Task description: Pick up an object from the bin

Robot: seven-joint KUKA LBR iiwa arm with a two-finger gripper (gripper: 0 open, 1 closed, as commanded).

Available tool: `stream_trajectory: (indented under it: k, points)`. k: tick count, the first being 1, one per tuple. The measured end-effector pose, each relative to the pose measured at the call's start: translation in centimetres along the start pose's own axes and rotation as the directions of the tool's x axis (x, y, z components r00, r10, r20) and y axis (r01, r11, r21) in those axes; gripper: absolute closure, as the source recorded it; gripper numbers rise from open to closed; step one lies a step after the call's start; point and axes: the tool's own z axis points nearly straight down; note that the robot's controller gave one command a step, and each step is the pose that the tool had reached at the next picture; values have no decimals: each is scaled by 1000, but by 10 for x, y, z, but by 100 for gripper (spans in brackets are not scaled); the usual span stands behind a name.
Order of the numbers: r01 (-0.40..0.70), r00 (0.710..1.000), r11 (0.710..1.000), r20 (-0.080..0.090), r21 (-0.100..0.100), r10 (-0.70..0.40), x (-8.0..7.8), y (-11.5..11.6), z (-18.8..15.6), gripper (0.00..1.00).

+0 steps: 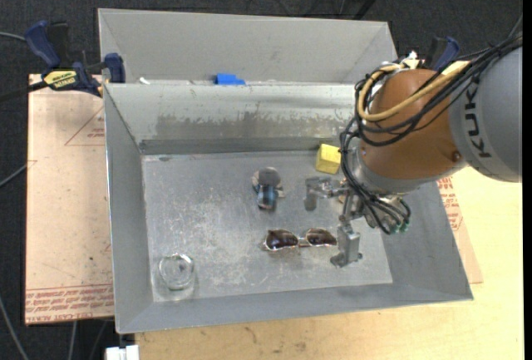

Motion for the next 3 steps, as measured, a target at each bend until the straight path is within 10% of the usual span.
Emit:
stream_trajectory:
  k: [1, 2, 3]
  points:
    - [38, 999, 999, 9, -2, -38, -45, 20, 43, 0]
    - [-47, 999, 999, 2, 0, 47, -35, 63, 74, 0]
    - [-102, 995, 995, 4, -2, 102, -30, 50, 93, 100]
